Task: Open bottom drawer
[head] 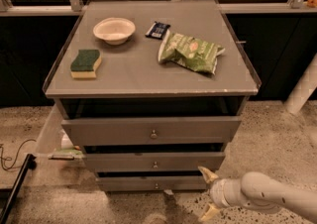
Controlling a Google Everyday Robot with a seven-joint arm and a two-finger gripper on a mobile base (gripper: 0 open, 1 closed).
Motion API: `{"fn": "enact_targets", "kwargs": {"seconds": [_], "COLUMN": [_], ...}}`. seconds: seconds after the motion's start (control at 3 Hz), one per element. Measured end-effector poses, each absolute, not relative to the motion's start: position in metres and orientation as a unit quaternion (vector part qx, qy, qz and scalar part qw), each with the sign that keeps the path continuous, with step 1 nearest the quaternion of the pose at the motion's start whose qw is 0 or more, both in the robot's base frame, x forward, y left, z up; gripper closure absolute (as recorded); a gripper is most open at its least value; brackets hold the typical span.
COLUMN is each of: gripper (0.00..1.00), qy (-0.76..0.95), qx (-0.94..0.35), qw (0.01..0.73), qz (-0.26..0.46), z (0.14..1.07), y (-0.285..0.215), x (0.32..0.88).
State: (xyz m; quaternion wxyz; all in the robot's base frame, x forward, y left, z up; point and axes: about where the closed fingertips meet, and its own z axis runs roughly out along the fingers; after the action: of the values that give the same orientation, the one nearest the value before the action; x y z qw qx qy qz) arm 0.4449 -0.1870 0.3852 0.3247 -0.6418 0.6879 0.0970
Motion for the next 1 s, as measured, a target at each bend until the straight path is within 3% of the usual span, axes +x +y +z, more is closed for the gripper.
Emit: {"fn": "enact_targets", "kwargs": {"seconds": [1.0], "gripper": [0.00], "qy": [0.693], "qx": [-0.641], "qw": [0.317], "qz": [0.091], "z": [0.257], "y": [-0.203], "x": [0.467]}}
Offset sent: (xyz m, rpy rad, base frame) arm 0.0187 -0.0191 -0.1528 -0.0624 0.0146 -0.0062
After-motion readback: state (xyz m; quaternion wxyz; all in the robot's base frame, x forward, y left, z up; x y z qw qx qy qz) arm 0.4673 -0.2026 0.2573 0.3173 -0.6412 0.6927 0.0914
